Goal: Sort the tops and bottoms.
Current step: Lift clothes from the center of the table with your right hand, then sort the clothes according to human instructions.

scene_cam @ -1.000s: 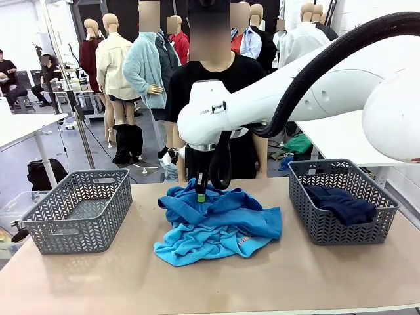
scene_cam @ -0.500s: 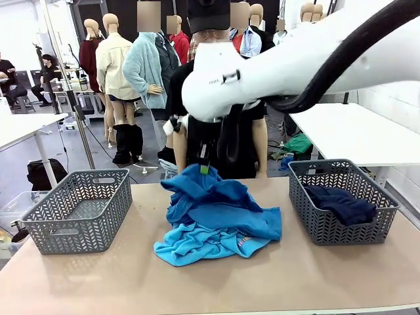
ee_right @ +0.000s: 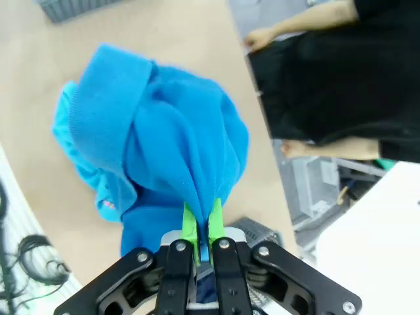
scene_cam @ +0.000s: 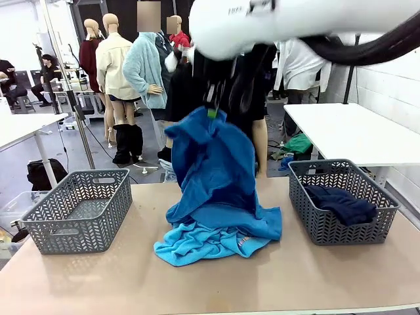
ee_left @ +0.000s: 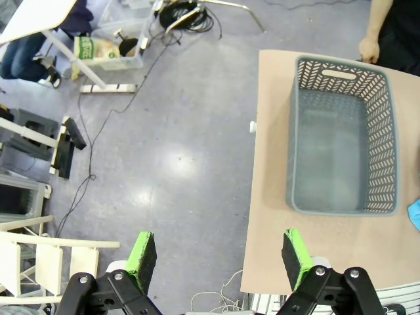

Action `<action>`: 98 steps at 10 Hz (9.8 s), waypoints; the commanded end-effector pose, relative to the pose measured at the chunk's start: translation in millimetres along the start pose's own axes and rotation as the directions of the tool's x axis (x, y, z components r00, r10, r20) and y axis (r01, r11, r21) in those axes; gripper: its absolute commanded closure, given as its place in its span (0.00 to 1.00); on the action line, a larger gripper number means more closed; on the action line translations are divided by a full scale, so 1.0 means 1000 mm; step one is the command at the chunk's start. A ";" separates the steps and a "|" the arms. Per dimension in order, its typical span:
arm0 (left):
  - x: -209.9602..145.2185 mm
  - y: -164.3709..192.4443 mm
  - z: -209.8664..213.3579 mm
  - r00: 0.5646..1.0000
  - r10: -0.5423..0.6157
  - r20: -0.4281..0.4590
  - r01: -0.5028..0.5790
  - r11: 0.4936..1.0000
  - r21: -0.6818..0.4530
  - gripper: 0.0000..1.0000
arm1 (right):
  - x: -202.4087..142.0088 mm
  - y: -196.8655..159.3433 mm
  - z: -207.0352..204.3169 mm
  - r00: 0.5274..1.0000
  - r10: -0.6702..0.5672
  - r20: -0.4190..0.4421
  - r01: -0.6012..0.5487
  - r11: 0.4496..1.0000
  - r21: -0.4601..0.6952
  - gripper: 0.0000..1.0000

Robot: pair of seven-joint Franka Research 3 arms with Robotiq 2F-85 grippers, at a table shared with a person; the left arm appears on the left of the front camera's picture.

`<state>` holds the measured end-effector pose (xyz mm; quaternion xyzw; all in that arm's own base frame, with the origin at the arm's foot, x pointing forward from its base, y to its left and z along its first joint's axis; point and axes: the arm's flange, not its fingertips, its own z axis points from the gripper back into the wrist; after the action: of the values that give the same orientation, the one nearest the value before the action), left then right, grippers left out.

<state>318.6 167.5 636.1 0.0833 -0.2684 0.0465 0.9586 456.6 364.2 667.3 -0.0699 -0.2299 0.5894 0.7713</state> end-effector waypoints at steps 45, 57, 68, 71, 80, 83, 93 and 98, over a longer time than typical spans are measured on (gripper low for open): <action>0.001 0.001 0.000 1.000 0.006 0.005 -0.006 1.000 0.002 0.00 | 0.135 0.000 0.330 0.942 -0.126 0.311 0.188 0.966 -0.180 1.00; 0.001 0.001 0.000 1.000 0.006 0.005 -0.006 1.000 0.002 0.00 | 0.199 0.114 0.243 0.771 0.009 0.637 0.099 0.986 -0.134 1.00; 0.001 0.001 0.000 1.000 0.006 0.005 -0.006 1.000 0.002 0.00 | 0.279 0.052 0.217 0.431 -0.134 0.892 0.225 0.974 0.037 1.00; 0.001 0.001 0.000 1.000 0.006 0.005 -0.006 1.000 0.002 0.00 | 0.329 0.017 0.162 0.317 -0.193 0.929 0.241 0.963 0.118 1.00; 0.001 0.001 0.000 1.000 0.006 0.005 -0.006 1.000 0.002 0.00 | 0.294 0.022 -0.049 0.527 -0.511 0.679 0.400 0.854 0.333 1.00; 0.001 0.001 0.000 1.000 0.006 0.005 -0.006 1.000 0.002 0.00 | 0.245 0.044 -0.070 0.560 -0.497 0.663 0.380 0.865 0.328 1.00; 0.001 0.001 0.000 1.000 0.006 0.005 -0.006 1.000 0.002 0.00 | 0.313 -0.004 -0.146 0.736 -0.467 0.489 0.186 0.835 0.517 1.00; 0.001 0.001 0.000 1.000 0.006 0.005 -0.006 1.000 0.002 0.00 | 0.358 0.003 -0.281 0.855 -0.480 0.196 0.281 0.747 0.603 1.00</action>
<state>319.1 167.2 636.1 0.0861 -0.2671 0.0474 0.9586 538.2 631.3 468.0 0.3168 -0.1985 0.4726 0.7980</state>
